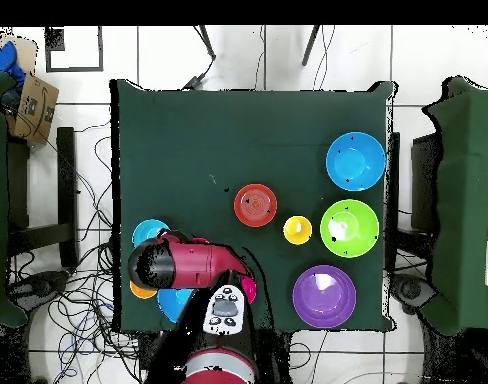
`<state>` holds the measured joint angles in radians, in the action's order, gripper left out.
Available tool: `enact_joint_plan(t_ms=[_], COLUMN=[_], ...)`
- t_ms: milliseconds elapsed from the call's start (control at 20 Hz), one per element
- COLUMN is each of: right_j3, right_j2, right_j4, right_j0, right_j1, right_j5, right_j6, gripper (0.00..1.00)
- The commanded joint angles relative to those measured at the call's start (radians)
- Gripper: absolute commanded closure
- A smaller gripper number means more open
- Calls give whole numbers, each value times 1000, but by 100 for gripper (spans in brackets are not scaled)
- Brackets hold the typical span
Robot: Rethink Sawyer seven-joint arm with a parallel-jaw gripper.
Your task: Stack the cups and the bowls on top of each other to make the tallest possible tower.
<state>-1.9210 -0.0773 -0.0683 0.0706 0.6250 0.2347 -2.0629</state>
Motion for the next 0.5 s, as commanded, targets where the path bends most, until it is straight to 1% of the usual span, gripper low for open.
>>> enact_joint_plan(t_ms=[50, 500], right_j3=[45, 50], right_j2=[43, 40], right_j4=[-30, -28], right_j0=[11, 6], right_j1=[-73, -75], right_j5=[-40, -25], right_j6=[-158, -148], gripper=[0, 0])
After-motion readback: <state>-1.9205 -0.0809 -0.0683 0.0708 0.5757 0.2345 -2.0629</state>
